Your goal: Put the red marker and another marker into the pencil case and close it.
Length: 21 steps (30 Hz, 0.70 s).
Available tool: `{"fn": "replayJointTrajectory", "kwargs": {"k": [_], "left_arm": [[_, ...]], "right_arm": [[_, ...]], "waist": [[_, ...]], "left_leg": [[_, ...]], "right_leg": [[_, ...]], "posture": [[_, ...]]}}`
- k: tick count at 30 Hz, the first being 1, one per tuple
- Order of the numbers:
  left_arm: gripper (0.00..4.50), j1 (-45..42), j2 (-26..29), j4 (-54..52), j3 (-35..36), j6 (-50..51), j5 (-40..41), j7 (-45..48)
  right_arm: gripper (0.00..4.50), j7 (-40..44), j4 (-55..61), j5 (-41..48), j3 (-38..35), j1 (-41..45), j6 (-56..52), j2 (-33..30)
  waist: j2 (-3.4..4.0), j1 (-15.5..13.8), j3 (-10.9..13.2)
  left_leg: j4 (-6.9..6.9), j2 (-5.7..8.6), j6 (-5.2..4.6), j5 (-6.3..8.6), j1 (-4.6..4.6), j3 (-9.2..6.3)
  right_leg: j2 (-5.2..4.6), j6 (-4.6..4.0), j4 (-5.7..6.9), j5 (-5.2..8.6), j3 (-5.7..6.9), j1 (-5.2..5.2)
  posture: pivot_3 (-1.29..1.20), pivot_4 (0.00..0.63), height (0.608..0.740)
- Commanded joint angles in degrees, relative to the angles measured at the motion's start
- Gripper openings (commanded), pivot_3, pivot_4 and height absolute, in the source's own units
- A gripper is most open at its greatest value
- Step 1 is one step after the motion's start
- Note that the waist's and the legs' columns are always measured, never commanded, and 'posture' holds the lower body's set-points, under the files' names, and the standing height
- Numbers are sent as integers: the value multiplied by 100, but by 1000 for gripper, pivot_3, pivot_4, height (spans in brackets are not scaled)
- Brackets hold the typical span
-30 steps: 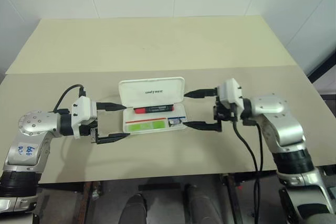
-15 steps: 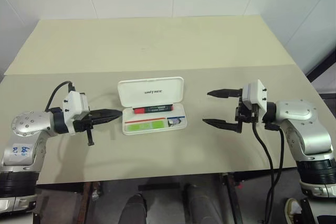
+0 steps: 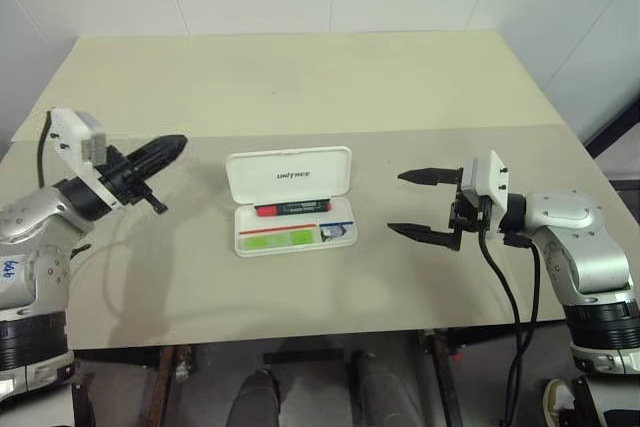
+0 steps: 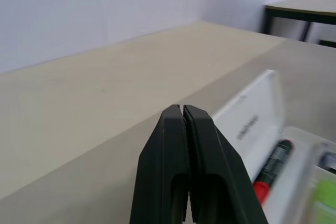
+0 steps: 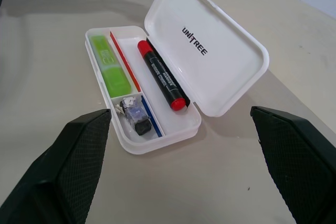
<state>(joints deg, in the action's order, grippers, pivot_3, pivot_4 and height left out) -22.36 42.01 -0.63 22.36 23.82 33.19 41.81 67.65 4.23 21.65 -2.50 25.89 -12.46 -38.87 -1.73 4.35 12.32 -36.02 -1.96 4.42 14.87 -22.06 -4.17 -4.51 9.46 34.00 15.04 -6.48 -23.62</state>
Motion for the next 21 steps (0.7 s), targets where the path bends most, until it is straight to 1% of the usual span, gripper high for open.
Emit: {"fn": "replayJointTrajectory", "kwargs": {"k": [1, 5, 7, 9, 12, 17, 21], "left_arm": [[19, -387, -146, 111, -417, 301, -364, -531], [19, -618, -241, 236, -825, 457, -613, -576], [19, -827, -344, 522, -1101, 498, -765, -551], [19, -1080, -491, 788, -1222, 621, -749, -526], [19, -1372, -522, 1143, -1483, 791, -879, -360], [19, -1522, -528, 1396, -1593, 675, -957, -87], [19, -1493, -401, 1271, -1581, 596, -839, 413]], "right_arm": [[4500, -106, 171, 36, -44, 94, 52, -51], [4500, -170, 220, 48, -41, 96, 30, -51], [4500, -236, 274, 56, -44, 91, 8, -35], [4500, -283, 328, 66, -38, 71, -7, -30], [4500, -349, 402, 78, -26, 45, -28, -13], [4500, -442, 462, 93, -30, 14, -47, 9], [4500, -520, 546, 109, -63, -111, -36, 9]], "waist": [[0, -27, 0], [0, -108, 0], [0, -120, 0], [0, -129, 0], [0, -133, 0], [0, -120, 0], [-1, -133, 0]], "left_leg": [[0, 1, 0, 0, 0, 0], [1, 1, 1, 0, -3, -1], [4, 1, 2, 0, -2, -1], [4, 1, 1, 0, -3, -1], [2, 2, 2, 0, -6, -1], [6, 2, 2, 0, -5, -1], [5, 2, 2, 0, -7, -1]], "right_leg": [[0, 1, 1, 0, 0, 0], [0, 3, -1, -2, 1, -2], [0, 3, -1, -2, 1, -3], [1, 2, -1, -1, 2, -4], [0, 4, -2, -2, 2, -4], [0, 4, -3, -2, 2, -4], [0, 4, -4, -2, 2, -4]], "posture": [[0, 150, 740], [0, 150, 740], [0, 150, 740], [0, 150, 740], [0, 150, 740], [0, 150, 740], [0, 150, 740]]}}
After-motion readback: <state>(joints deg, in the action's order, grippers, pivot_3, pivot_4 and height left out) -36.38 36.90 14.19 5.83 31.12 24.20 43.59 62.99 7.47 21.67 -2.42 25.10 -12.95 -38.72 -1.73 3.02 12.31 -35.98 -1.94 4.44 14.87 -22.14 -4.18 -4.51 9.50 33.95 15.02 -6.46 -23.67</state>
